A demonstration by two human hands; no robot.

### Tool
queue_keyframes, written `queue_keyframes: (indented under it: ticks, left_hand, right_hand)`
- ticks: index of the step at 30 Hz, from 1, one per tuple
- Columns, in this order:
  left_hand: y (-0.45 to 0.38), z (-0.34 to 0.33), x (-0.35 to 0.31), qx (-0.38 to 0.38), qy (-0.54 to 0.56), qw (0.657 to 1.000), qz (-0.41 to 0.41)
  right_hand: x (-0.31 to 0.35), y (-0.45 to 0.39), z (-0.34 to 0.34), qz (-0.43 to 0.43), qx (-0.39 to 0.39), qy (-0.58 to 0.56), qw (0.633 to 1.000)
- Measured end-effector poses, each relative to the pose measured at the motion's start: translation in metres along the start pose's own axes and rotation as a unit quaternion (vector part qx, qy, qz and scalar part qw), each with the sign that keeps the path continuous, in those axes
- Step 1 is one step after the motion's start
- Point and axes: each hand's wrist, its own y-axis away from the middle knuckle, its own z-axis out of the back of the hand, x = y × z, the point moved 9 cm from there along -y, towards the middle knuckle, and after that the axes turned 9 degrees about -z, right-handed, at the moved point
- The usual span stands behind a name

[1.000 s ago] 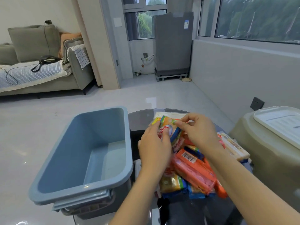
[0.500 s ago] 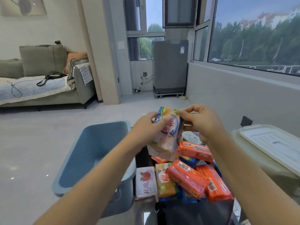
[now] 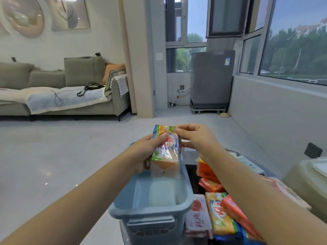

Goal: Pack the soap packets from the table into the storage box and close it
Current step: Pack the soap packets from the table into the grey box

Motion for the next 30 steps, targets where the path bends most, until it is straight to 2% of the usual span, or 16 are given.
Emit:
queue_keyframes:
  ticks: [3,6,9,11,13,16,20,26,30]
  left_hand:
    - [-0.003,0.022,0.028,-0.048,-0.006,0.996,0.074]
    - [-0.01,0.032,0.056,-0.08,-0.007,0.99,0.117]
    - [-0.018,0.033,0.081,-0.093,-0.015,0.984,0.149]
    - [-0.023,0.03,0.096,-0.088,-0.015,0.981,0.174]
    - [-0.029,0.025,0.106,-0.082,-0.003,0.977,0.197]
    - [-0.039,0.02,0.116,-0.079,-0.007,0.975,0.207]
    - [-0.048,0.019,0.13,-0.101,-0.03,0.971,0.213]
    - [-0.054,0.021,0.149,-0.115,-0.078,0.966,0.219]
    - [-0.057,0.029,0.15,-0.116,-0.179,0.949,0.231]
  right_hand:
    - [-0.016,-0.01,-0.016,-0.007,0.01,0.049,0.999]
    - [-0.035,-0.017,-0.011,-0.006,-0.021,0.105,0.994]
    - [-0.047,-0.019,-0.001,0.031,-0.088,0.242,0.966]
    - [-0.056,-0.021,0.001,0.045,-0.101,0.295,0.949]
    - [-0.07,-0.023,0.002,0.028,-0.092,0.287,0.953]
    - [-0.089,-0.025,0.0,-0.023,-0.064,0.203,0.977]
    - [-0.102,-0.024,0.003,-0.052,-0.055,0.135,0.988]
    - [-0.107,-0.027,0.006,-0.052,-0.052,0.132,0.989]
    - [-0.107,-0.028,0.006,-0.048,-0.048,0.153,0.986]
